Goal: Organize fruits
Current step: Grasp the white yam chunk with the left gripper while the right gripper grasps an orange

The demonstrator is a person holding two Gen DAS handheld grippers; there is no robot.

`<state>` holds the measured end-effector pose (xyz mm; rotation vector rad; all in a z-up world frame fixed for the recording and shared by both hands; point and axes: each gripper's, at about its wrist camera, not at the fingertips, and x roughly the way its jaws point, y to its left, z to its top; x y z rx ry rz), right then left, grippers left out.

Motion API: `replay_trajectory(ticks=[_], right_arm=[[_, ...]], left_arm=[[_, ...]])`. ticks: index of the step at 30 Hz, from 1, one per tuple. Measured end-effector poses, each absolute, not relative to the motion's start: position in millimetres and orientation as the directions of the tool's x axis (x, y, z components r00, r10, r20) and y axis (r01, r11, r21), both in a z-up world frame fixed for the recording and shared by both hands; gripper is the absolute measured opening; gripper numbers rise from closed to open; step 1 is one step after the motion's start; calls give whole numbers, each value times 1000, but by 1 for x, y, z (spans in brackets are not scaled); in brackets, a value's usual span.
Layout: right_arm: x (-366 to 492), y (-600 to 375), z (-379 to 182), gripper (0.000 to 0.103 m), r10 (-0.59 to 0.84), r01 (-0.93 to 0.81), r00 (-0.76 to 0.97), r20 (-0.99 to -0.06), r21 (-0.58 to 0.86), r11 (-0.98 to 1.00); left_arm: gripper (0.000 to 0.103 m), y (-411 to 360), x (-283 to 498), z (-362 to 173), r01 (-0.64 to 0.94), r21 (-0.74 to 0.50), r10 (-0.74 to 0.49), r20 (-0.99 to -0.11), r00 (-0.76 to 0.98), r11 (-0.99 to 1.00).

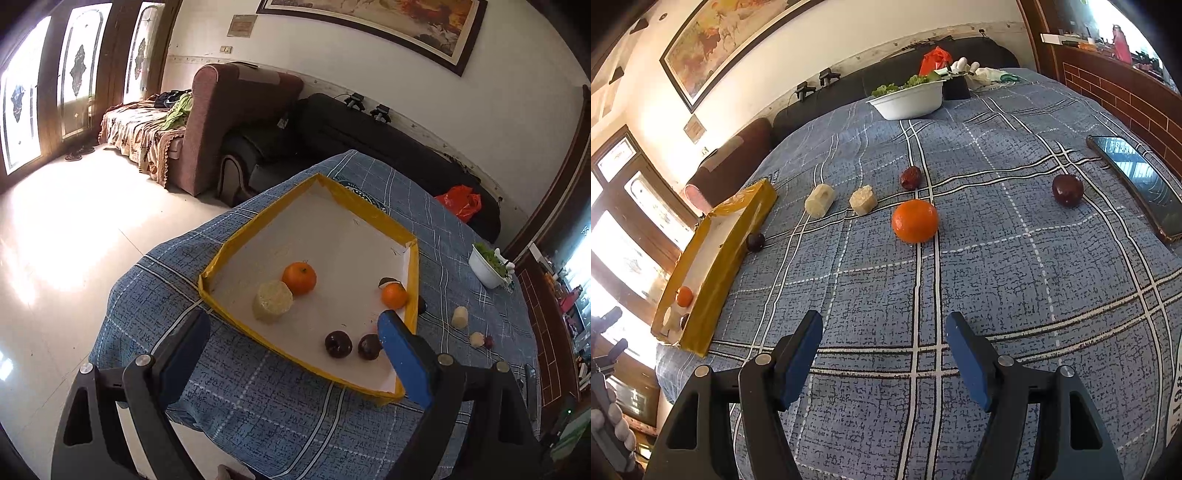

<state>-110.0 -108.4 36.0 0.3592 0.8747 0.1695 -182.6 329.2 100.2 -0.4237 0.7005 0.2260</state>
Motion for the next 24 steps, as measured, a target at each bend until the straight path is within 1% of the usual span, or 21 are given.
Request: replay_trajectory(ticks=[3, 7, 11, 19, 24], right_arm=[[-110, -110, 36, 74, 285, 5, 634, -719, 373, 928], [-107, -117, 39, 74, 264, 20, 642, -720, 361, 933], [-102, -134, 46, 75, 220, 55, 662, -717, 338, 939], [-74, -164, 59, 77, 140, 93, 664, -735, 266, 960], [-48, -160, 53, 78, 163, 59, 624, -765, 254, 965]], left_arm=[[92, 317, -177, 99, -295, -286, 28, -672, 740, 912], [92, 283, -164, 95, -149, -312, -109, -676, 729, 938], [92, 250, -147, 93, -69, -317, -176, -680, 712, 946], [92, 193, -112, 89, 55, -304, -259, -686, 680, 951], [92, 156, -85, 76, 126, -271, -288, -721, 630, 954]])
